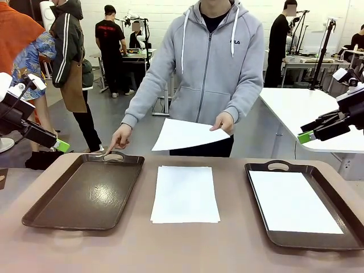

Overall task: Sort the A4 documents.
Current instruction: Receive the A4 Paper.

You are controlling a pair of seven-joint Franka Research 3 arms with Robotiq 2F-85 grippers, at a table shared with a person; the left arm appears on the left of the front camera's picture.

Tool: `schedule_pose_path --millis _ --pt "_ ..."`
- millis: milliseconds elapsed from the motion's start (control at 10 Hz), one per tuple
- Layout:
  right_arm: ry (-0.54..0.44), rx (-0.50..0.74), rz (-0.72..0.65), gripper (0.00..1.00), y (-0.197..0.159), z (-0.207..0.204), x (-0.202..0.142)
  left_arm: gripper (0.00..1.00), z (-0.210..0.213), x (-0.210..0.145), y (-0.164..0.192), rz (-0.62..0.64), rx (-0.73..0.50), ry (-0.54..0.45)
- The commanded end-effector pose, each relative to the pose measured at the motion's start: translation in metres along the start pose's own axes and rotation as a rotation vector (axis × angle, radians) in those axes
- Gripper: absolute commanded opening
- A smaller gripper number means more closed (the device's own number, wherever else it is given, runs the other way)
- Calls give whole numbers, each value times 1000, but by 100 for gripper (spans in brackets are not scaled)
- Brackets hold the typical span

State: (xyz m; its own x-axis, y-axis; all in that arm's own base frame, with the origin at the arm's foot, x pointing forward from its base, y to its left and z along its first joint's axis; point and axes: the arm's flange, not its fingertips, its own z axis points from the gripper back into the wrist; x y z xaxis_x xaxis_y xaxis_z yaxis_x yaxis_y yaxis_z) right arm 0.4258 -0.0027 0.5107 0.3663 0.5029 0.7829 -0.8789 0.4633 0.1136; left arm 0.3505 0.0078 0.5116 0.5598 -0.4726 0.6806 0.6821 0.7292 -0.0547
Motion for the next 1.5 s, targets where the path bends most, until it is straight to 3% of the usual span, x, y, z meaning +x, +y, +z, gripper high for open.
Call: schedule_pose_path --millis 0,1000,1100,1400 --pt "-1 1 5 100 1 0 1 100 0 -1 0 1 -7 -2" --pt "-1 1 5 100 1 0 1 100 0 0 0 0 0 0" --pt "-1 1 5 100 1 0 1 100 -16 14 -3 71 -66 -5" --pt "-1 1 5 100 1 0 1 100 -69 64 8 359 -106 -16"
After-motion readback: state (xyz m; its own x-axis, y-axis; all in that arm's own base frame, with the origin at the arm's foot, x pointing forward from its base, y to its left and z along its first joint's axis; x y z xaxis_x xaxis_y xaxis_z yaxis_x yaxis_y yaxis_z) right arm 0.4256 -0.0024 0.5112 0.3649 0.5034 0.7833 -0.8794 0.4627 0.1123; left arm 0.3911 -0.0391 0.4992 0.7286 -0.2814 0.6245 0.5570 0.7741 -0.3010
